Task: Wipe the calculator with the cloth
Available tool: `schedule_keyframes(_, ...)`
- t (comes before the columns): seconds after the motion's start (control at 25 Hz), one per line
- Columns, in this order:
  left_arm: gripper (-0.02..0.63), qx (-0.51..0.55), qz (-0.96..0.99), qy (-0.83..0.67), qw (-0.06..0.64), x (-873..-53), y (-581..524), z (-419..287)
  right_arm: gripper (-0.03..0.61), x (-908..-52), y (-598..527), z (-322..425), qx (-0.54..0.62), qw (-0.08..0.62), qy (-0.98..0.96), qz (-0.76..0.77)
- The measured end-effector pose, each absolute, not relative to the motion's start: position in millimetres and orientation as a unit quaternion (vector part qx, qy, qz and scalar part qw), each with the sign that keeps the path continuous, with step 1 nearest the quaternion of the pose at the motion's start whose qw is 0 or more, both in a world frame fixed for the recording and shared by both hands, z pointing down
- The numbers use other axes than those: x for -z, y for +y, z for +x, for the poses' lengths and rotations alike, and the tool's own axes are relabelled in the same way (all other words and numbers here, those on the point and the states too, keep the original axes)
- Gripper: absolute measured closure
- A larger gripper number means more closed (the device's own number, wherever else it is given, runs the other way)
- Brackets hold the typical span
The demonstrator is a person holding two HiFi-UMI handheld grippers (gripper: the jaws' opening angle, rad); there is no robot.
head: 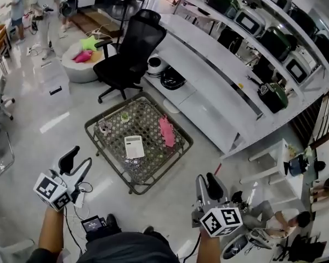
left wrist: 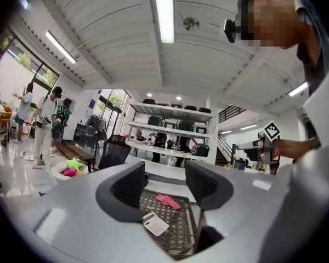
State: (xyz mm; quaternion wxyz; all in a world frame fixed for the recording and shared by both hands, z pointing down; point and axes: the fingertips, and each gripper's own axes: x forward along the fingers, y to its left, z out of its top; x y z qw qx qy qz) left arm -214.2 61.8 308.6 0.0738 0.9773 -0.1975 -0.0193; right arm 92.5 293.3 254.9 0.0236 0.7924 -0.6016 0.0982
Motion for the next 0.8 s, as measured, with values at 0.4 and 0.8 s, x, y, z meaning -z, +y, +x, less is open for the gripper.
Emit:
schedule_keyframes(0.4,0.367,0.005,0.97,-0.228,0.084,-316,49,-222,0.457,-260,274,117,-0.102,0.03,-0.611,0.784)
schedule_keyframes(0.8,0.367,-0.013,0.952,-0.298,0.07,-302,54,-188,0.456,-274,237,190,-0.108,0.003,-0.654,0.749)
